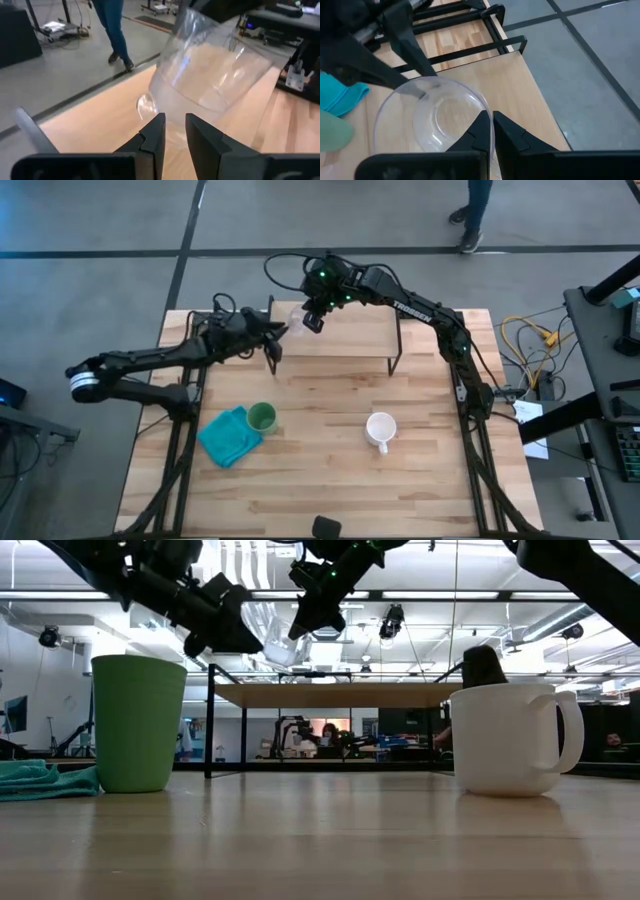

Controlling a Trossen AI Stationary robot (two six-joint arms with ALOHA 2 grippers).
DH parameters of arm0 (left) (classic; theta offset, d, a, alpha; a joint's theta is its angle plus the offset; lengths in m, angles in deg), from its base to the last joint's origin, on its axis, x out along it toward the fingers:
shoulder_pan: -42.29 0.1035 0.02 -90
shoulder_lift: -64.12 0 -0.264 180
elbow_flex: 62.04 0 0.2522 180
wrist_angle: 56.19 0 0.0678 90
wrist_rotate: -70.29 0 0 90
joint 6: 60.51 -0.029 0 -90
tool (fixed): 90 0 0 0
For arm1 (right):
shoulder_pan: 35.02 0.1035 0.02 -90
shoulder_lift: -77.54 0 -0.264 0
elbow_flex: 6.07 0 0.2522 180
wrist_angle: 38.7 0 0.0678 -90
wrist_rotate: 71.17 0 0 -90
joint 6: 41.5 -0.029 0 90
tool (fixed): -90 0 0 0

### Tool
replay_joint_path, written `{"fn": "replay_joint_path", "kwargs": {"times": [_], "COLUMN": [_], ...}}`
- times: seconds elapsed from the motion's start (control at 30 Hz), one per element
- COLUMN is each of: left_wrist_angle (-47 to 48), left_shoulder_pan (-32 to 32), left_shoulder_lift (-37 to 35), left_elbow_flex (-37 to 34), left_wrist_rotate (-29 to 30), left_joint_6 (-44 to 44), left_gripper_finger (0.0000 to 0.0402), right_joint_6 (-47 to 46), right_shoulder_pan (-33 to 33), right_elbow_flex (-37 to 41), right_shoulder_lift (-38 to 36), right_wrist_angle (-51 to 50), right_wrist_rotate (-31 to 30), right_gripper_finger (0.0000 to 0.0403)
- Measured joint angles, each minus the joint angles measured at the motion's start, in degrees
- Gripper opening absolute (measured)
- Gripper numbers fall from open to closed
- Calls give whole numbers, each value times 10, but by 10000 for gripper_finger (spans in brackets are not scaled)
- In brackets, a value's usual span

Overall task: Stack small to large cups/mugs on shelf
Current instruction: Put the transparent mug on the shelf

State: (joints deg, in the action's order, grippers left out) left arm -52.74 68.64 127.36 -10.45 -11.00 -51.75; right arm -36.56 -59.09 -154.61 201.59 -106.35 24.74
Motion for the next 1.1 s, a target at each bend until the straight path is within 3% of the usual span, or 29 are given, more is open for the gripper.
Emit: {"fn": "replay_joint_path", "kwargs": {"times": [0.5,1.1], "left_wrist_angle": [4,29], "left_shoulder_pan": [-1,0], "left_shoulder_lift": [44,35], "left_elbow_flex": [2,3], "left_wrist_rotate": [-16,-26], "left_joint_6": [15,14], "left_gripper_finger": [63,63], "right_joint_6": [-22,-30], "right_shoulder_pan": [1,1], "right_elbow_flex": [17,52], "right_shoulder_lift": [0,-2], "right_wrist_angle": [-9,34], "right_wrist_rotate": [28,31], "right_gripper_finger": [9,16]}}
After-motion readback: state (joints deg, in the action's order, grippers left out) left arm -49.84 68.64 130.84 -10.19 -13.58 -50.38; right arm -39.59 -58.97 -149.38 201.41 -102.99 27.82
